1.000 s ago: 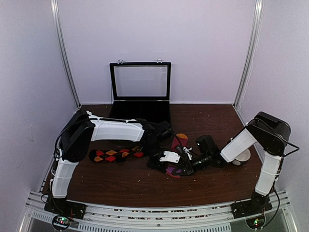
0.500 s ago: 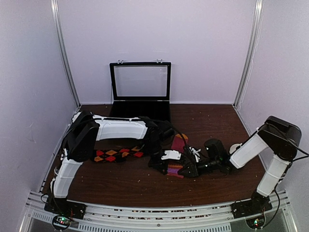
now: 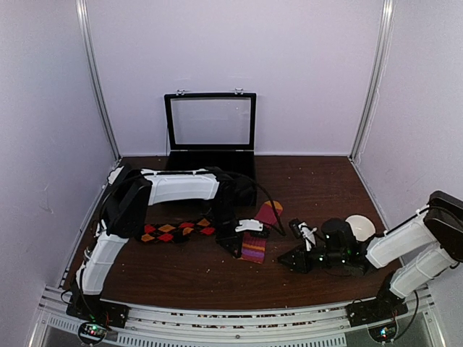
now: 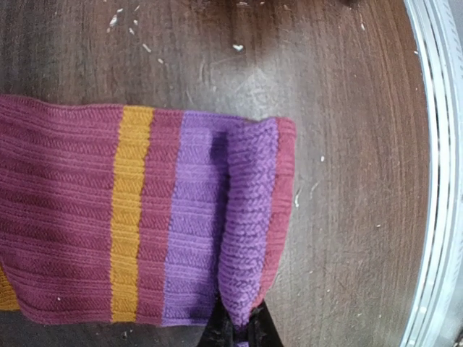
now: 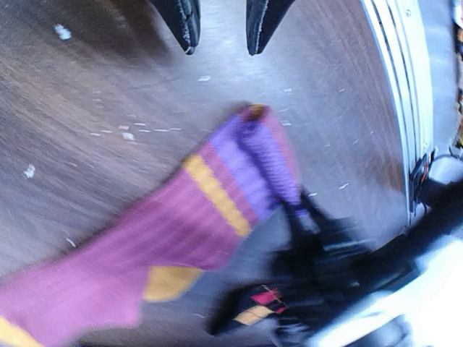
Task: Roll the socks
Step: Roll the sock at the center of the board.
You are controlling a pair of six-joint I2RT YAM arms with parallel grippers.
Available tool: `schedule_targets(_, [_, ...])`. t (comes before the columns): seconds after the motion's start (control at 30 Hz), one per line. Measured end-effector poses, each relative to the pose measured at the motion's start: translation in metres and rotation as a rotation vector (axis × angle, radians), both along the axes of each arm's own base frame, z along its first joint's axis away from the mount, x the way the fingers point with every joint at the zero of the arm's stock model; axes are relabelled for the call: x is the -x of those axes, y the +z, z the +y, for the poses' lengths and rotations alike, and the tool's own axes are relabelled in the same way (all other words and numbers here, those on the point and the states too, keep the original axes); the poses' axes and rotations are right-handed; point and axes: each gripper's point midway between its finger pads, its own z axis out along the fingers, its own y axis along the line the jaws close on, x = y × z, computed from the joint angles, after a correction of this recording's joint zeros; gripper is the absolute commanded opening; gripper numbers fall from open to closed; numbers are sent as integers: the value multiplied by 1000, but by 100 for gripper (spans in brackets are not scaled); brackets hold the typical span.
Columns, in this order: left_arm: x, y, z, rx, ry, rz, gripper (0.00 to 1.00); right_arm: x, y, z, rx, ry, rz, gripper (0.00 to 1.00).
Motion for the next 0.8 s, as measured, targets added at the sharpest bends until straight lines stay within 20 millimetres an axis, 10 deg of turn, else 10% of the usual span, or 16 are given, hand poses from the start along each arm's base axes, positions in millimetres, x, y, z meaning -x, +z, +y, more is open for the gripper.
schedule_targets(0.43, [6, -1, 1, -65, 53, 173, 3, 65, 17, 30, 181, 239, -453, 36])
schedule_targets(0.8, [25, -1, 10, -129, 77, 308, 3, 58, 30, 78, 361, 382, -697, 34])
